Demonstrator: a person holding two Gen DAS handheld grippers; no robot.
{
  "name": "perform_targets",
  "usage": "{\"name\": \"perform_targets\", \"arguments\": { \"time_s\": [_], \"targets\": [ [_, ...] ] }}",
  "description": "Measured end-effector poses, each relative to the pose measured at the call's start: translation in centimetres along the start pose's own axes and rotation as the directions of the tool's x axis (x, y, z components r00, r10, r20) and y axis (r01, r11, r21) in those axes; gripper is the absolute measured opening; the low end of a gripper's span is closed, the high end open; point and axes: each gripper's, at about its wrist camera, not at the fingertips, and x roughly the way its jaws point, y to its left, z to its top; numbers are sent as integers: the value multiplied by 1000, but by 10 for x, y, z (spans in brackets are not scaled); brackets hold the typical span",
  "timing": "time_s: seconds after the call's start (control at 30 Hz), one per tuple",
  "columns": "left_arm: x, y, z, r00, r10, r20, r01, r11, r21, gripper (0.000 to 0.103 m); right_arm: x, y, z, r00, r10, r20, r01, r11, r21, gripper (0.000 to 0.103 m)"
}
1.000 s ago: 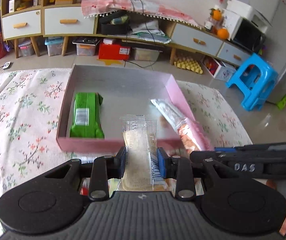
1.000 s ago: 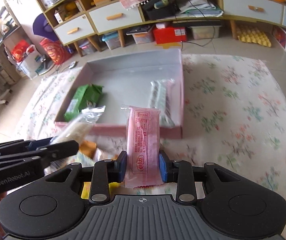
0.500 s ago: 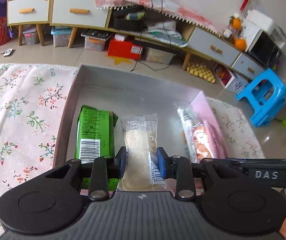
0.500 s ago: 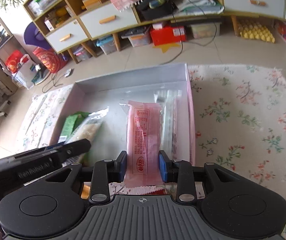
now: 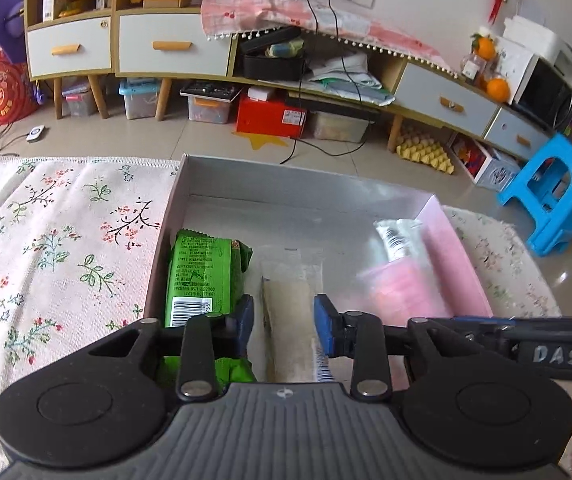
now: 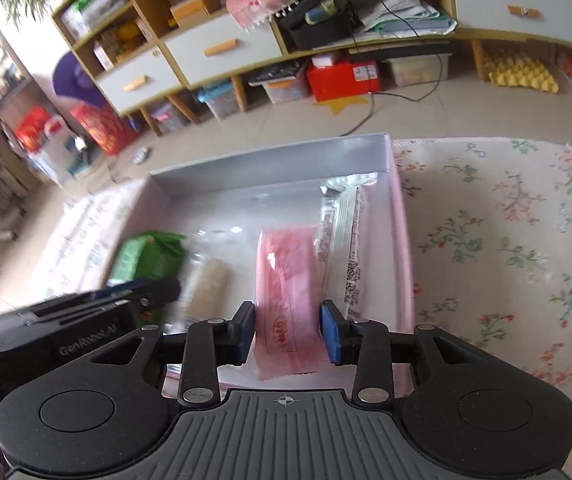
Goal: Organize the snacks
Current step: 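Lower both held packs into the pink box and open both tools, then move both tools back over the snack pile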
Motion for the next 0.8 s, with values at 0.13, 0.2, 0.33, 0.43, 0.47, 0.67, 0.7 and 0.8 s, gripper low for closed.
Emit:
{"name": "perform_targets", "arguments": {
  "time_s": [0.13, 0.2, 0.33, 0.43, 0.47, 0.67, 0.7, 0.8],
  "targets": [
    [-12, -1, 2, 1000, 11, 13, -11, 1000, 12, 45, -6, 4, 1, 1000, -12, -24, 13, 1000, 11, 36],
    [-18, -4, 2, 999, 38, 12, -38, 999, 38, 50, -15, 6, 0, 999, -13, -38, 13, 1000, 17, 36],
    [-29, -5, 1, 996, 93, 8, -94, 995, 39, 66, -45, 12, -2, 1000, -14, -9, 13, 1000, -1, 44],
    [-41, -3, -1, 996, 94, -6, -94, 996, 6, 75, -71, 16, -7, 999, -5, 38, 6, 1000, -21, 48],
    [-47, -2, -3, 995, 101, -12, -101, 995, -2, 77, -80, 18, -9, 998, -13, 61, 15, 999, -32, 51],
    [-83, -7, -15, 994, 107, 6, -107, 994, 8, 95, -121, 17, -26, 992, -14, 124, 21, 998, -53, 58],
    [-88, -8, -17, 994, 110, 14, -110, 994, 11, 96, -126, 16, -31, 992, -13, 125, 18, 999, -42, 58],
    [-100, -9, -28, 996, 92, 13, -92, 996, 0, 96, -136, 14, -46, 993, -32, 117, 35, 999, -18, 59]
  ]
}}
